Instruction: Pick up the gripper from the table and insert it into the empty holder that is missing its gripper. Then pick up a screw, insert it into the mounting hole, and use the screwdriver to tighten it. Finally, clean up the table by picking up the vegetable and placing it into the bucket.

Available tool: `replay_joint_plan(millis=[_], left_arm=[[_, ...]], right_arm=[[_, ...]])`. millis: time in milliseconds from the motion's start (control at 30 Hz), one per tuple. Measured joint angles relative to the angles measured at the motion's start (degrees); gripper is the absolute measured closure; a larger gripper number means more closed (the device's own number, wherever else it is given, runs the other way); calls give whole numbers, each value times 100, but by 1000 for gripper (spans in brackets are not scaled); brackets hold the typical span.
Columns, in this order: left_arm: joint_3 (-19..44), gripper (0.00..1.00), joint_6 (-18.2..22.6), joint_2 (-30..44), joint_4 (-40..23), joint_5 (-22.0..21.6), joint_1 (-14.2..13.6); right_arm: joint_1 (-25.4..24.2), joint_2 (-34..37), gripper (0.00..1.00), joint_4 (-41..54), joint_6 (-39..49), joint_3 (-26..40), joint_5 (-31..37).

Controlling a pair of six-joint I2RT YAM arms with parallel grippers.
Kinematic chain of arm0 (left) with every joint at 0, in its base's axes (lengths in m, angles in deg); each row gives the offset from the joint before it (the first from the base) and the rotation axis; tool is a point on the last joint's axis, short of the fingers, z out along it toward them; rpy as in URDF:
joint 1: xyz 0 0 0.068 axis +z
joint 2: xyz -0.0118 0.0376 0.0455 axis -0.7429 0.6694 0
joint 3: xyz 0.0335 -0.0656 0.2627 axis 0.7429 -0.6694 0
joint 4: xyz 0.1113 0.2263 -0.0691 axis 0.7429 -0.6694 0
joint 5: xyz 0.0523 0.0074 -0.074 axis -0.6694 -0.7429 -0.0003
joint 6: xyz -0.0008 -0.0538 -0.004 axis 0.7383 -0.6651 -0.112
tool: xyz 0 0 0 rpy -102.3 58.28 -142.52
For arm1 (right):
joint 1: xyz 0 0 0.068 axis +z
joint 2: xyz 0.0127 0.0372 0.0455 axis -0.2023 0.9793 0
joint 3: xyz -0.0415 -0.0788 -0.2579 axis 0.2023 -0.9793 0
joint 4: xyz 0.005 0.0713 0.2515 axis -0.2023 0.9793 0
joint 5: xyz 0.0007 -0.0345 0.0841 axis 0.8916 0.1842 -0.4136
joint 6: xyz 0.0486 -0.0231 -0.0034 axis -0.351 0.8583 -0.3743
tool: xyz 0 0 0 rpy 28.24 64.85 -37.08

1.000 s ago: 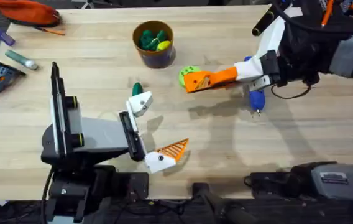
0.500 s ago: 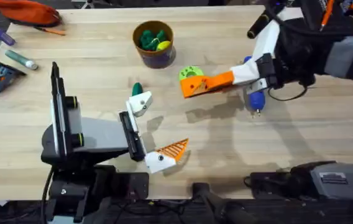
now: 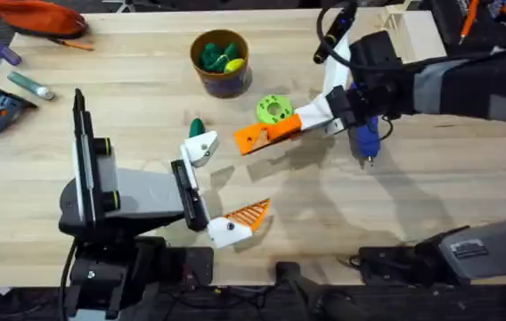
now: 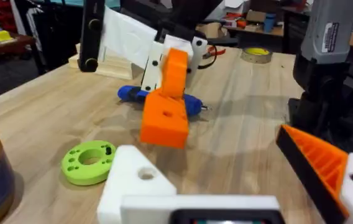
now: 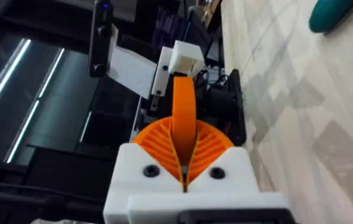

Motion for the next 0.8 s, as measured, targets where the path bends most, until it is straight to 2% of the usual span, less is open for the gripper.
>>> replay_joint_plan(millis=[300, 800], left_arm=[[0, 15, -1, 1, 0, 0, 0], [0, 15, -1, 0, 0, 0, 0]], right_arm=[[121, 0, 988, -37, -656, 0, -1], [324, 0, 988, -37, -845, 0, 0]])
